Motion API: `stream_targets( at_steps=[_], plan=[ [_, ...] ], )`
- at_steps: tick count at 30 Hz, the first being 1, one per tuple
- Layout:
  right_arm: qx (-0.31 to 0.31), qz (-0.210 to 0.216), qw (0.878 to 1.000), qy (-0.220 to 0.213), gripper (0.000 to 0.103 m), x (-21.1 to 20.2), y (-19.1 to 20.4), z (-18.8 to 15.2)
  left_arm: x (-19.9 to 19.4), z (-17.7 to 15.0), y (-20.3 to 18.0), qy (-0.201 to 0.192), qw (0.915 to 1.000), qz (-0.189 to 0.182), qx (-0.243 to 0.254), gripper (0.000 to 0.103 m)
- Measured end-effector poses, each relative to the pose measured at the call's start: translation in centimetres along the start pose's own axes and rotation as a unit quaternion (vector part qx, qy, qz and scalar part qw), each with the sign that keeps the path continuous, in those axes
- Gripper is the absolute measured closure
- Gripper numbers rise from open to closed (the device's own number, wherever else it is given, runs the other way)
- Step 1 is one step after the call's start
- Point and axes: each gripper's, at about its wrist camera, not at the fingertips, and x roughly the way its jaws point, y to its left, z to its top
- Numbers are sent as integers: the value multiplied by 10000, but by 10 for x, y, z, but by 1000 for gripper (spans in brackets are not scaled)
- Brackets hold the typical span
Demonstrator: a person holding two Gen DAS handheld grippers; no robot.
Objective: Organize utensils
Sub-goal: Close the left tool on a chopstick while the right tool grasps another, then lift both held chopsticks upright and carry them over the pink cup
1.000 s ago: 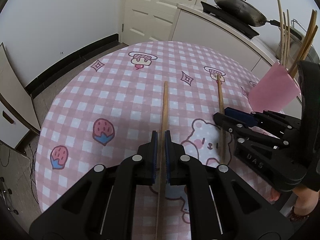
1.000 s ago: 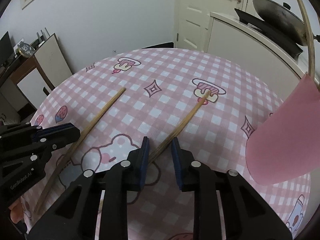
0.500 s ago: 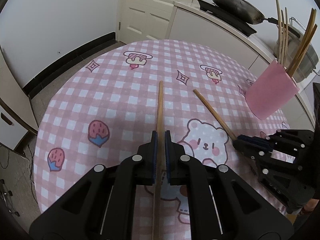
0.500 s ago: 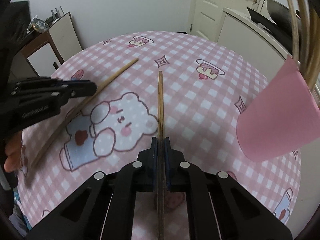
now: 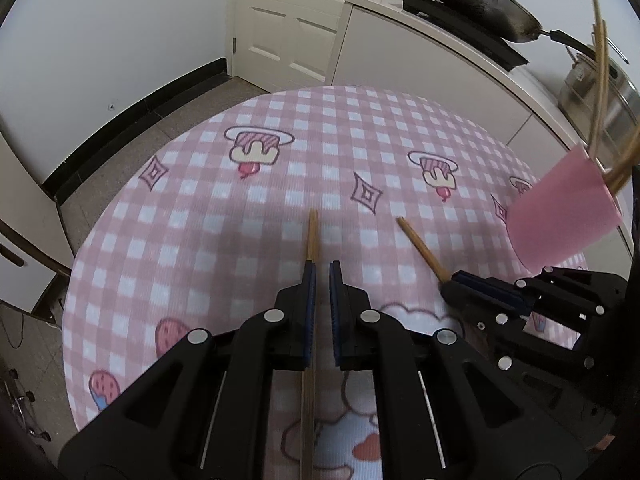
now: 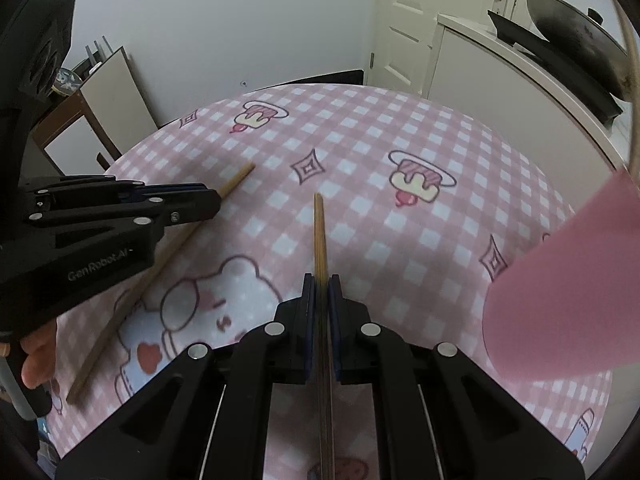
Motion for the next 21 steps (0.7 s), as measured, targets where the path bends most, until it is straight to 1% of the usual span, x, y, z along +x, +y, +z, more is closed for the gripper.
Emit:
stream_targets(
  at_steps=[7, 10, 13, 18, 21],
  plan=[
    [18, 35, 10000, 36, 97, 7, -2, 12, 8, 9, -4, 9, 9999, 80, 132, 95],
    [5, 30, 10000, 48, 97, 10, -2, 15, 15, 11, -1, 117, 9996, 208, 125, 94],
    [-47, 13, 10000, 47, 97, 12, 0, 18, 15, 11, 1, 63, 9998, 131, 129, 94],
    [-77, -1, 10000, 26, 99, 12, 1, 19, 15, 9, 0, 31, 9995, 226, 222, 94],
    [-61, 53, 10000, -26, 99, 9, 1, 15, 11, 6, 0, -9, 9996, 223, 175, 97]
  ],
)
